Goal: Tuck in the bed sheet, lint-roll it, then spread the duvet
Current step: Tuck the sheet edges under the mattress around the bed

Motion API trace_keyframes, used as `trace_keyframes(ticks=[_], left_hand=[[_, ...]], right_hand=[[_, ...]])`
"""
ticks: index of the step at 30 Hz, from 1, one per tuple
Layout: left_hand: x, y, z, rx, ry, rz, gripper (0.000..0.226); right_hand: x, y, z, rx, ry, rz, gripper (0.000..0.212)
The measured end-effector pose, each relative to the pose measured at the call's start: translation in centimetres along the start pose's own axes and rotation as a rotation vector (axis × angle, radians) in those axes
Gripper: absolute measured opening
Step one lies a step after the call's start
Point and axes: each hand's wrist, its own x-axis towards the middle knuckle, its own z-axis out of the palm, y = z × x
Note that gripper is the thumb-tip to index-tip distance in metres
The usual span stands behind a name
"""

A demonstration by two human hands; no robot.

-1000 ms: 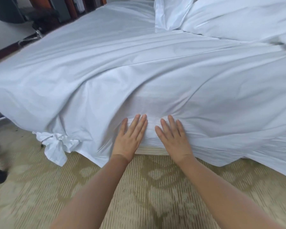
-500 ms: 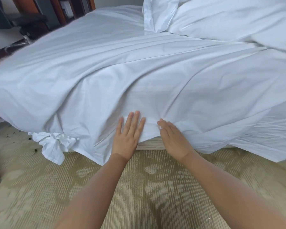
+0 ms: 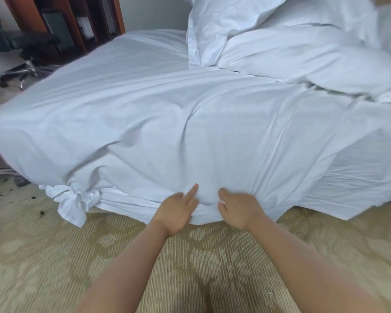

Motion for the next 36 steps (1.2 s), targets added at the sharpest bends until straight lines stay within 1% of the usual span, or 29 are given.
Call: trace_keyframes(ticks=[3, 5, 6, 8, 10, 11, 12, 14, 15, 18, 19, 20, 21, 22, 24, 25, 26, 27, 28, 29, 30, 31, 32, 34, 35, 36], left_hand=[[-0.2, 1.2, -1.0, -0.041, -0.142, 0.000, 0.036], [-0.2, 1.9, -1.9, -0.041, -0.175, -0.037, 0.058], [-0.2, 2.1, -2.2, -0.046, -0.171, -0.058, 0.070], [-0.5, 1.9, -2.5, -0.082, -0.124, -0.073, 0.083], [-1.0, 1.7, -2.5, -0.140, -0.062, -0.082, 0.093], [-1.2, 1.6, -2.5, -0.176, -0.025, -0.083, 0.093], [-1.4, 1.7, -2.6, -0.198, -0.003, -0.084, 0.089], [-1.4, 1.9, -2.7, -0.187, -0.020, -0.091, 0.084], [-1.4, 2.1, -2.7, -0.182, -0.054, -0.090, 0.080], [-0.8, 2.4, -3.0, -0.191, -0.215, -0.113, 0.054], [-0.5, 2.3, -3.1, -0.203, -0.240, -0.128, 0.047], [-0.3, 2.2, -3.2, -0.224, -0.252, -0.149, 0.045], [-0.2, 1.9, -3.2, -0.243, -0.265, -0.173, 0.048], [-0.2, 1.6, -3.2, -0.251, -0.281, -0.186, 0.057], [-0.4, 1.2, -3.2, -0.200, -0.314, -0.171, 0.074], [-0.5, 1.1, -3.1, -0.168, -0.311, -0.157, 0.074], [-0.5, 1.1, -3.1, -0.162, -0.289, -0.151, 0.069], [-0.5, 1.1, -3.1, -0.186, -0.255, -0.157, 0.063], [-0.4, 1.1, -3.2, -0.238, -0.221, -0.177, 0.058], [-0.4, 1.1, -3.3, -0.294, -0.193, -0.204, 0.053], [-0.3, 1.1, -3.6, -0.336, -0.175, -0.233, 0.048], [-0.3, 1.1, -3.9, -0.360, -0.161, -0.256, 0.043], [-0.3, 1.1, -4.1, -0.373, -0.152, -0.271, 0.039], [-0.7, 1.0, -4.7, -0.399, -0.139, -0.283, 0.035], [-0.9, 1.1, -4.8, -0.417, -0.142, -0.286, 0.032], [-1.1, 1.3, -4.9, -0.435, -0.162, -0.290, 0.025]], right_hand=[[-0.2, 0.1, -1.6, 0.124, -0.219, 0.121, 0.013], [0.1, 0.3, -2.9, 0.192, -0.368, 0.161, 0.015], [0.3, 0.3, -3.4, 0.215, -0.430, 0.161, 0.022], [0.5, 0.0, -4.4, 0.235, -0.534, 0.141, 0.032], [0.1, -0.3, -5.0, 0.239, -0.609, 0.107, 0.028], [-0.1, -0.2, -5.1, 0.253, -0.626, 0.101, 0.023], [-0.2, -0.2, -5.0, 0.290, -0.628, 0.109, 0.023], [-0.7, -0.1, -4.0, 0.347, -0.607, 0.125, 0.020], [-0.9, -0.2, -3.1, 0.324, -0.580, 0.131, 0.020], [-1.5, -0.5, -0.4, 0.258, -0.376, 0.222, 0.021], [-1.4, -0.5, -0.1, 0.240, -0.338, 0.221, 0.024], [-1.3, -0.5, -0.2, 0.233, -0.322, 0.211, 0.026], [-1.1, -0.3, -0.4, 0.247, -0.299, 0.208, 0.026], [-0.9, -0.1, -0.8, 0.252, -0.248, 0.194, 0.024], [-0.7, 0.5, -1.4, 0.142, -0.062, 0.134, 0.023], [-0.7, 0.9, -1.5, 0.041, 0.027, 0.088, 0.030], [-0.8, 1.4, -1.4, -0.054, 0.064, 0.050, 0.042], [-1.1, 1.8, -1.3, -0.126, 0.040, 0.017, 0.055], [-1.5, 2.0, -1.1, -0.171, -0.019, -0.005, 0.069], [-1.9, 2.1, -0.8, -0.196, -0.069, -0.022, 0.079], [-2.2, 2.0, -0.4, -0.218, -0.088, -0.035, 0.085], [-2.5, 1.6, 0.1, -0.226, -0.078, -0.045, 0.085], [-2.5, 1.0, 0.5, -0.226, -0.036, -0.052, 0.078], [-2.4, -0.2, 0.8, -0.208, 0.051, -0.078, 0.049], [-2.4, -0.7, 0.6, -0.174, 0.060, -0.079, 0.038], [-2.6, -1.0, 0.3, -0.123, 0.029, -0.059, 0.029]])
